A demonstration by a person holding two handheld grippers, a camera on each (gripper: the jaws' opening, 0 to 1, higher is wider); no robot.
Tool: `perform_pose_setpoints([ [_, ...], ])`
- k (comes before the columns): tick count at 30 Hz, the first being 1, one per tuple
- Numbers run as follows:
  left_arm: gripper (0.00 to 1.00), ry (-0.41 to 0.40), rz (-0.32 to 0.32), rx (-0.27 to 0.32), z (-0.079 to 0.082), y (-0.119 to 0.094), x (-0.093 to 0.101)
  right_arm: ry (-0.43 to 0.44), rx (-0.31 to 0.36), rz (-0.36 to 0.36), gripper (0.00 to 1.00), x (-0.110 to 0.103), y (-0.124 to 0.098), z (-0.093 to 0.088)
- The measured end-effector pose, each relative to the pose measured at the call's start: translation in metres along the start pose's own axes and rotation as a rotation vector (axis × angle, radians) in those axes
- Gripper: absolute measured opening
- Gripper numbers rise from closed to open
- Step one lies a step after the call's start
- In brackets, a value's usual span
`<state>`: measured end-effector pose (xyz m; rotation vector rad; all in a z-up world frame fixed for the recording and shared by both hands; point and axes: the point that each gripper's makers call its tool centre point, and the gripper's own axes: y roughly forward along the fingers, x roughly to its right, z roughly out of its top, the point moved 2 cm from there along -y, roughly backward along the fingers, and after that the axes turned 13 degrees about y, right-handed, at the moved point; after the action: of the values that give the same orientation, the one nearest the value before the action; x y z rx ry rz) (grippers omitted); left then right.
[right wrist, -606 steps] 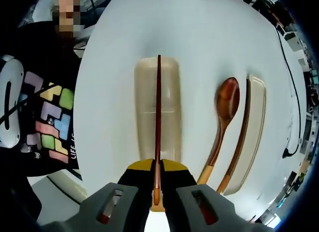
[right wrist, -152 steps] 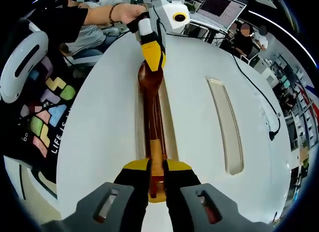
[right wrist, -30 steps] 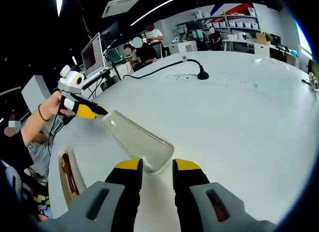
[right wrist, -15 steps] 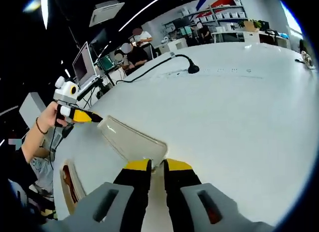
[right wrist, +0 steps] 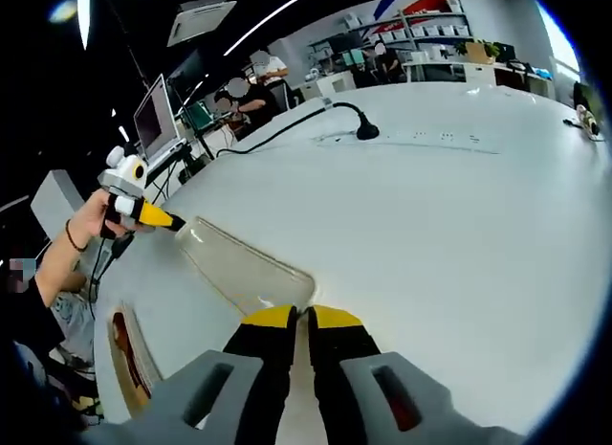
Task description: Arrange the utensils inside the cutlery case until each visible utensil rests in its matching compartment.
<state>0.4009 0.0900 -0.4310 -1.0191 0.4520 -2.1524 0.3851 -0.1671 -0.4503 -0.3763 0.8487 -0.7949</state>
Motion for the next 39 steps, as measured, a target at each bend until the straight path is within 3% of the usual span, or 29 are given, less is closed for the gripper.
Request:
perform_pose_setpoints([
  [4, 0.4, -0.042, -0.035, 0.029, -0.005, -0.005, 0.013, -0.012, 0.0, -0.018, 0.04, -0.002, 0.0, -0.001],
  [7, 0.3, -0.077, -0.064, 0.069, -0.007, -0.01, 0.02, -0.019, -0.003, -0.023, 0.04, -0.001, 0.0, -0.002],
  [10, 0.25, -0.06, -0.068, 0.049, -0.007, -0.011, 0.022, -0.056, -0.016, -0.022, 0.04, -0.001, 0.002, -0.002],
  [14, 0.24, -0.058, -0.158, 0.031, -0.016, -0.002, 0.051, -0.072, -0.024, -0.036, 0.04, 0.001, 0.005, -0.001],
  [18, 0.11, -0.042, -0.18, 0.024, -0.026, 0.009, 0.069, -0.094, -0.026, -0.041, 0.04, 0.001, 0.006, -0.003],
  [24, 0.04, -0.107, -0.278, 0.045, -0.013, 0.009, 0.074, -0.11, -0.024, -0.042, 0.04, -0.001, 0.006, -0.011],
  [27, 0.03, -0.113, -0.294, 0.045, -0.018, 0.008, 0.08, -0.168, -0.011, -0.014, 0.05, -0.003, 0.006, -0.01],
  [28, 0.03, -0.109, -0.284, 0.041, -0.019, 0.008, 0.081, -0.19, -0.002, -0.001, 0.06, -0.004, 0.007, -0.009],
  [29, 0.02, -0.108, -0.288, 0.043, -0.018, 0.008, 0.082, -0.168, -0.024, 0.018, 0.1, -0.006, 0.009, -0.015],
  [30, 0.02, -0.107, -0.284, 0.039, -0.019, 0.008, 0.083, -0.129, -0.004, 0.035, 0.12, -0.01, 0.009, -0.015],
  [35, 0.02, -0.045, -0.298, 0.052, -0.022, 0.006, 0.088, -0.181, -0.02, 0.011, 0.16, -0.007, 0.003, -0.015],
  [38, 0.02, 0.025, -0.307, 0.076, -0.019, 0.004, 0.087, -0.198, 0.048, 0.026, 0.17, -0.009, -0.004, 0.0],
  [39, 0.02, 0.05, -0.311, 0.093, -0.017, 0.002, 0.088, -0.226, 0.1, 0.046, 0.19, -0.013, -0.007, 0.009],
])
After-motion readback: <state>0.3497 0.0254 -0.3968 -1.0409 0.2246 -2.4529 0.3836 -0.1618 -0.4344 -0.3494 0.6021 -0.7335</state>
